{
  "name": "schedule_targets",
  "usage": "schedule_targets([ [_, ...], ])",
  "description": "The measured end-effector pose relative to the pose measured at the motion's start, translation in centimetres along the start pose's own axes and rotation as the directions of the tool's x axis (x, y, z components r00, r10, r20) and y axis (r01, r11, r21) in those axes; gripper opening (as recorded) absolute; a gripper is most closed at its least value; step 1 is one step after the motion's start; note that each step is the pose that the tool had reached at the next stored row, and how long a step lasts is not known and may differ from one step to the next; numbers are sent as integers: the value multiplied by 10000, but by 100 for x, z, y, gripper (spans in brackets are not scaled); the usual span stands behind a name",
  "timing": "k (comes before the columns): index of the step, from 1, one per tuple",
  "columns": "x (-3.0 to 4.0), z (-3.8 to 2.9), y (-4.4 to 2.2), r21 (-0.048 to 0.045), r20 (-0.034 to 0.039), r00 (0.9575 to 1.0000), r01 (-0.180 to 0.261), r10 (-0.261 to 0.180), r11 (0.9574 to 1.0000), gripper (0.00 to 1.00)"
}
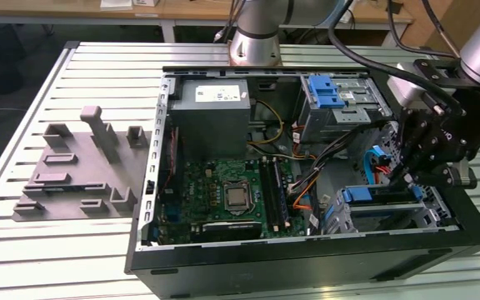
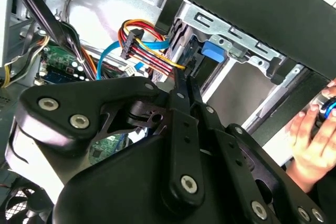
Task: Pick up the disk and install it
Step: 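Insert the first disk wire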
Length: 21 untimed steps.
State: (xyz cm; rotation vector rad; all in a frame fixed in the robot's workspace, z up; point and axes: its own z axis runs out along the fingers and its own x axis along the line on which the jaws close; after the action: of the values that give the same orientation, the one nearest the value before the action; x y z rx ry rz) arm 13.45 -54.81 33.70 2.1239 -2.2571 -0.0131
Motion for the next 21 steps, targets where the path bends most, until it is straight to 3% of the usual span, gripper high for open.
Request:
schedule_targets([
  [2,6,0,-3,-9,109,9999,5,-5,10000,16],
  [3,15,-1,-6,-14,130,9999,6,-6,10000,16],
  [8,59,0,-19,-55,165,9999,6,-5,10000,16],
  [13,62,3,-20,-84,266,9996,13,-10,10000,16],
  [21,77,10,-32,-113,272,9996,14,-11,9999,16],
])
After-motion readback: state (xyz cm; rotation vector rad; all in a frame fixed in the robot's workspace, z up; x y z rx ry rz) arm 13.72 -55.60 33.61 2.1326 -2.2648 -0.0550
